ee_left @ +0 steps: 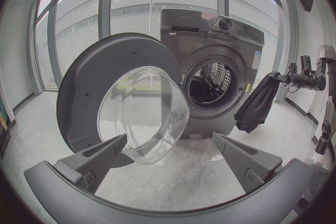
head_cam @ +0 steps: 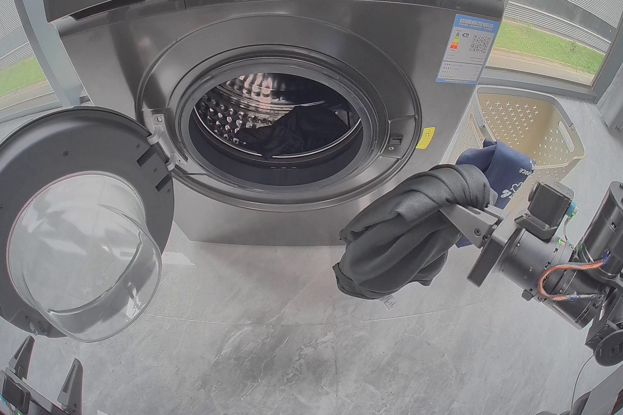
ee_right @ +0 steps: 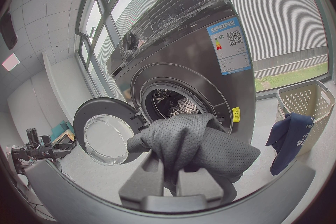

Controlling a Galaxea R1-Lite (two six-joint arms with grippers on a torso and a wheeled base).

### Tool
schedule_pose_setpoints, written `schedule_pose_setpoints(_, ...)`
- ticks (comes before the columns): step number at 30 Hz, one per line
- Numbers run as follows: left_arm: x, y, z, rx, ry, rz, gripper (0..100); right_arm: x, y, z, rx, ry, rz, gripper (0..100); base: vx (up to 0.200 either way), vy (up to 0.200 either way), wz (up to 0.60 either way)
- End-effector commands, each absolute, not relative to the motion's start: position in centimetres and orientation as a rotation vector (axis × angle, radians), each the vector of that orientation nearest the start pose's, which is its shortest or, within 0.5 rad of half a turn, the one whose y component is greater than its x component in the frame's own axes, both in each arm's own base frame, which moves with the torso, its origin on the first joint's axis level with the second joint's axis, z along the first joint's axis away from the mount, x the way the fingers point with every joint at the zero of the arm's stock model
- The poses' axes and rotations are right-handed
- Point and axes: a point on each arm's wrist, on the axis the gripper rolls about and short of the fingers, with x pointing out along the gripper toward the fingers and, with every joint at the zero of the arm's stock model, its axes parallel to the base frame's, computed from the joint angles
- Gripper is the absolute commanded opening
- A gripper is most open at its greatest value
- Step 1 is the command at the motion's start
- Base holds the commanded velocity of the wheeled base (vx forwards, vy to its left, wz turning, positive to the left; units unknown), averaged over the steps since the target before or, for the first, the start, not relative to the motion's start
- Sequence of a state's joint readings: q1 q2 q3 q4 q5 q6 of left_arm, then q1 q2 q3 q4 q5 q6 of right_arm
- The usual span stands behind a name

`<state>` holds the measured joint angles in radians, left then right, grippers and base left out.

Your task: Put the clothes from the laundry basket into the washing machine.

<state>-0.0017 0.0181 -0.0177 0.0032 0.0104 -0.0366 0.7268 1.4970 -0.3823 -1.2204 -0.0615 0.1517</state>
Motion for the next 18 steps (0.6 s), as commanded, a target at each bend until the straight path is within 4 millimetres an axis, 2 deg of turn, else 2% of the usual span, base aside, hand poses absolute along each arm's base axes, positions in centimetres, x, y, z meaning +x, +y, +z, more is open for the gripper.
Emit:
schedule_pose_setpoints(1, -2.2, 0.0, 7.6, -0.037, 0.009, 0.009, 100, 16.8, 14.9, 18.6, 0.188, -0.045, 0.673, 0, 0.0, 0.0, 0.0)
schedule_pose_setpoints(10, -2.2, 0.0, 7.5, 0.005, 0.009, 0.008, 100, 17.6, 16.0, 18.1, 0.179, -0.025, 0.681, 0, 0.0, 0.0, 0.0)
schedule_pose_setpoints(18, -2.2, 0.0, 7.6, 0.018, 0.012, -0.003, 100, 18.7, 19.5, 18.9, 0.206, -0.05, 0.705, 0, 0.0, 0.0, 0.0)
